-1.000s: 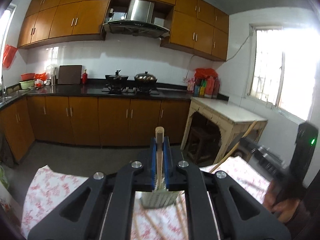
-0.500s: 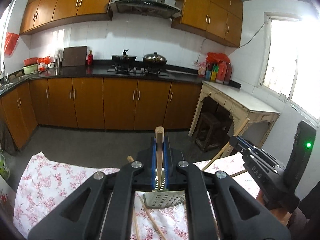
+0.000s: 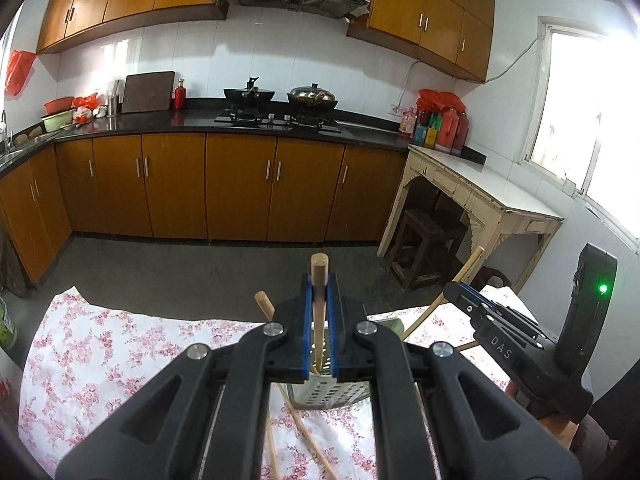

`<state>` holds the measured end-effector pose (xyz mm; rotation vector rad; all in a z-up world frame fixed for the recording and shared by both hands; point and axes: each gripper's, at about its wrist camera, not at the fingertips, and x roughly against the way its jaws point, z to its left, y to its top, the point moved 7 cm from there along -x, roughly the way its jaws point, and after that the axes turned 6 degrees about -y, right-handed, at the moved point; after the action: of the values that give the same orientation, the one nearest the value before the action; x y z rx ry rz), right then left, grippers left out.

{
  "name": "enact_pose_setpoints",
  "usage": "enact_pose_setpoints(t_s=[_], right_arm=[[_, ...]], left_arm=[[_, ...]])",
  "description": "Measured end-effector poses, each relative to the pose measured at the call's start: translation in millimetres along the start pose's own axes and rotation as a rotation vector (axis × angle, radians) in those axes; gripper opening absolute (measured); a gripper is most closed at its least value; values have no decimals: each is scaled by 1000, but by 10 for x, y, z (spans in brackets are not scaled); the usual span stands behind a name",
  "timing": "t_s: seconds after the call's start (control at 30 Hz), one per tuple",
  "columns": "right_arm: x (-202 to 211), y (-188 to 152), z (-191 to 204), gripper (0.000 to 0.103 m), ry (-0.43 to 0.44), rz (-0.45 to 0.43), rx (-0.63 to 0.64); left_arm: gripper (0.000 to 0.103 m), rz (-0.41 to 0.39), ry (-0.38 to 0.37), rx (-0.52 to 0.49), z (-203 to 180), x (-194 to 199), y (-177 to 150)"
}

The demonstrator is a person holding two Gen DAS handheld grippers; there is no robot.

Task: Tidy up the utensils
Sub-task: 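Drop the right gripper's chopstick into the holder and open while the left gripper releases its chopstick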

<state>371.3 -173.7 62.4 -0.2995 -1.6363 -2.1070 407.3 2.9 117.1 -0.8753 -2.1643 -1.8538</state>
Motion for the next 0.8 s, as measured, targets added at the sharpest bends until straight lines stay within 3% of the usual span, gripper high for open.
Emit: enact_pose_setpoints(t_s=[0.13, 0.23, 0.3, 0.37, 0.8], right_arm=[[-1, 10, -33, 8, -12, 12, -3], [43, 39, -47, 11, -26, 3, 3], [74, 53, -68, 30, -25, -7, 2], [121, 72, -82, 43, -42, -27, 6], [584, 163, -240, 43, -98, -117, 33]], left_arm=[[8, 7, 10, 5, 21, -26, -34], [19, -3, 21, 15, 50, 11, -24], [25, -13, 31, 17, 55, 43, -7], [25, -16, 36, 21, 67, 77, -1], [31, -58, 74, 43, 149, 505, -56]])
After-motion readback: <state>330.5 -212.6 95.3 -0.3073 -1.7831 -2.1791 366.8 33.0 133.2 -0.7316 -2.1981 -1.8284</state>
